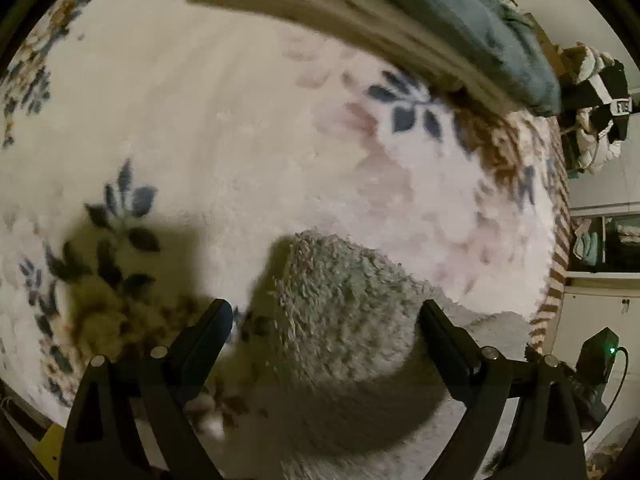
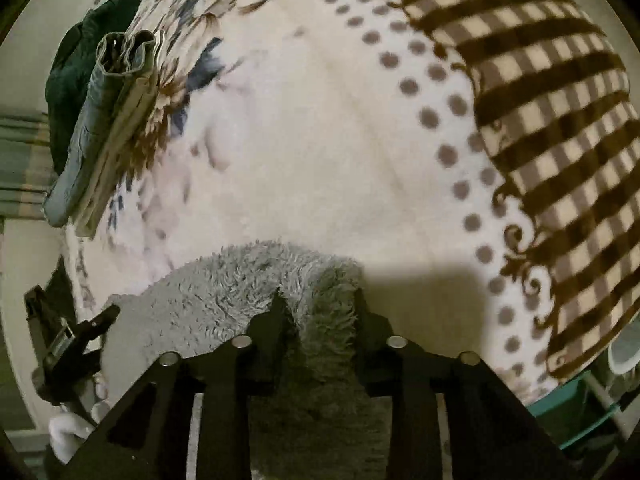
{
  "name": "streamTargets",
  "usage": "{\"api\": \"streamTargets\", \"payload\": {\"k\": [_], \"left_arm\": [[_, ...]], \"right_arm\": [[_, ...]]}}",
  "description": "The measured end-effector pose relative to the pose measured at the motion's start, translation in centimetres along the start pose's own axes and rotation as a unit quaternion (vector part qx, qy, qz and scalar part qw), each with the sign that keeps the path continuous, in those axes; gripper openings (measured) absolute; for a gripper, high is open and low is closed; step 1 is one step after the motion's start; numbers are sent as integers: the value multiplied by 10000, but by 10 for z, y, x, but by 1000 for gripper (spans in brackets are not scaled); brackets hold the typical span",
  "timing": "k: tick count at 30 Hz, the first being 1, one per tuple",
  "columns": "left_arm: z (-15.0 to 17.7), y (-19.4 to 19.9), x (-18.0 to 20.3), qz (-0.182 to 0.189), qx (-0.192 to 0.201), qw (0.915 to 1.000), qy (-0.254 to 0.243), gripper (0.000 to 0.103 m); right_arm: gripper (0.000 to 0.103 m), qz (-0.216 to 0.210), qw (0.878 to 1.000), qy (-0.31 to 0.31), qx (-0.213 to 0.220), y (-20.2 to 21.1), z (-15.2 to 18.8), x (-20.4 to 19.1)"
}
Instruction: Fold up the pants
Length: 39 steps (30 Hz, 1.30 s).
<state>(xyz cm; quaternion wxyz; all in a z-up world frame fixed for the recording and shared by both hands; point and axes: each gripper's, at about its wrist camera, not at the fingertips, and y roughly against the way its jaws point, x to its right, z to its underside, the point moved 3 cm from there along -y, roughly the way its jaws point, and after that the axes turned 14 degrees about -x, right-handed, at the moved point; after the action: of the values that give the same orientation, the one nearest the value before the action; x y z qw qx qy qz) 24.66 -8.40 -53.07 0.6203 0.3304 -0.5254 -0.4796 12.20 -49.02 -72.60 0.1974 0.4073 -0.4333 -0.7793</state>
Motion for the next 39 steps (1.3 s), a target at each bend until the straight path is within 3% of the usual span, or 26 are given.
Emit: {"api": "streamTargets", "payload": {"k": [1, 2, 3, 4, 7, 9, 12, 14, 18, 22, 23, 24, 25, 27, 31, 39], "left_arm": [[5, 8, 1, 192, 11, 9998, 8, 94], [12, 16, 2, 478, 33, 9989, 12, 94], [18, 21, 2, 642, 63, 9979, -3, 94], [28, 29, 4, 842, 145, 9963, -61, 94], [55, 38, 9, 1153, 274, 9925, -298, 101], [70, 25, 9, 1249, 167, 9911, -434, 102], [78, -7, -3, 836, -18, 9954, -471, 102], [80, -34, -13, 750, -225, 9961, -404, 102], [79, -55, -32, 1398, -295, 9896, -194, 103], [78, -48, -29, 1499, -179, 9881, -285, 102], [78, -43, -27, 1543, -117, 9874, -340, 93], [79, -36, -24, 1663, -34, 9852, -416, 73], [80, -31, -24, 1627, -14, 9857, -438, 65], [82, -23, -20, 1646, 32, 9849, -540, 52], [84, -6, -17, 1719, 55, 9837, -520, 48], [75, 72, 19, 1514, 337, 9861, -594, 48]], "right_arm": [[65, -206, 9998, -42, -24, 4, 2, 2], [76, -388, 9992, -40, -2, 11, 6, 5], [97, -556, 9984, -21, 56, 19, 13, 10], [103, -629, 9980, 3, 107, 26, 19, 16], [103, -872, 9961, 95, 20, 29, 42, 34], [103, -1037, 9942, 117, -254, 14, 54, 44], [103, -1157, 9905, 232, -705, -20, 64, 49], [103, -1348, 9871, 352, -786, -33, 66, 47], [103, -1956, 9749, 608, -868, -41, 54, 36], [103, -2091, 9678, 792, -1160, -56, 50, 29], [102, -2123, 9669, 826, -1148, -56, 50, 29], [91, -2111, 9671, 856, -1131, -54, 49, 27], [66, -2149, 9660, 921, -1103, -53, 49, 23], [58, -2148, 9663, 970, -1036, -50, 52, 20], [49, -2206, 9663, 976, -895, -35, 60, 15], [47, -2231, 9653, 1131, -756, 28, 73, -1]]}}
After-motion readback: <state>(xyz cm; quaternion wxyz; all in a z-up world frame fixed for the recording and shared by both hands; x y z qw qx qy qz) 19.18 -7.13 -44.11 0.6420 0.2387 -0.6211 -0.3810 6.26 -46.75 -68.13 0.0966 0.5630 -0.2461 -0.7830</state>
